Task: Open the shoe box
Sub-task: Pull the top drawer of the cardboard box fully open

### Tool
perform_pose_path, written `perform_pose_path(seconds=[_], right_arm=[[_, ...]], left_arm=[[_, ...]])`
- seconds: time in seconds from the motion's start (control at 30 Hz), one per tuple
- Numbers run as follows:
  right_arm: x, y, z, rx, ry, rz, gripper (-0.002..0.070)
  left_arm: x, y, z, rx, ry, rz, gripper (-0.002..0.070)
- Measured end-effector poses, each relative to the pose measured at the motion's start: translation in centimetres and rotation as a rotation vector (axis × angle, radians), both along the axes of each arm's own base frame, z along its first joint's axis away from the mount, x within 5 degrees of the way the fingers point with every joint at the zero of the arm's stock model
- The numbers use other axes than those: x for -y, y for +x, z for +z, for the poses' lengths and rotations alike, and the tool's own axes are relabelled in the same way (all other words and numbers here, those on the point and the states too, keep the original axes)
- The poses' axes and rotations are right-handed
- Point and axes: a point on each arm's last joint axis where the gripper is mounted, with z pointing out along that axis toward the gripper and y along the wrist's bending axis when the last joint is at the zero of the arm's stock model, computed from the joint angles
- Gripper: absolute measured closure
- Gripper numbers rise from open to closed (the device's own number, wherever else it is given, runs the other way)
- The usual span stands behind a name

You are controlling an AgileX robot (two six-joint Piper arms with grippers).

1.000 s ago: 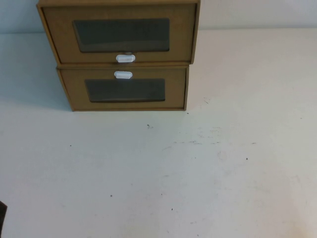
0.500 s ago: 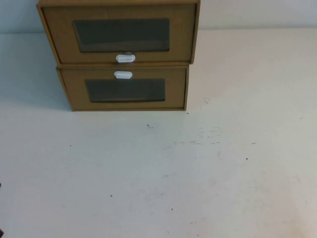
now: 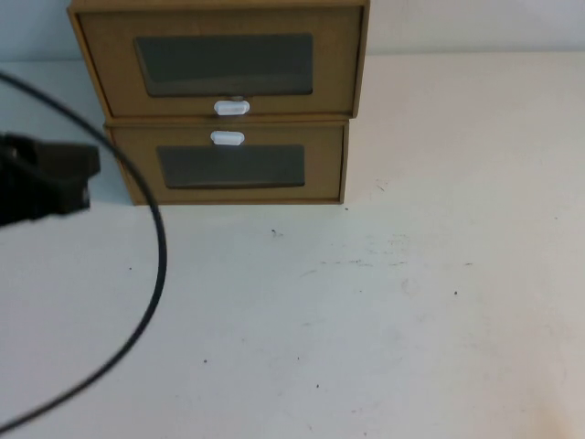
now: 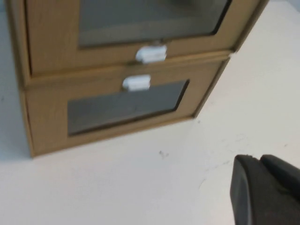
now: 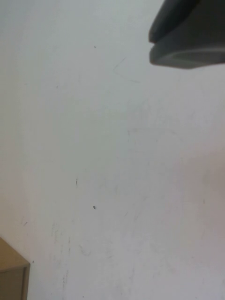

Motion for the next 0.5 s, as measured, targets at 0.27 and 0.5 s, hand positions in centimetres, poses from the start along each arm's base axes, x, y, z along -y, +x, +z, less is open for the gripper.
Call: perform_pose_path(seconds=[0.27, 0.5], right_arm=[[0.0, 0.0, 0.1, 0.014, 0.001, -0.002, 0.0690], [0.0, 0.3, 1.2, 0.123, 0.079, -0.018, 0.0690]], left_arm=[[2.2, 7.3, 9.1, 0.081, 0.039, -0.187, 0.0680], [3.7, 13.6, 12.9, 0.051, 0.041, -0.298, 0.0680]])
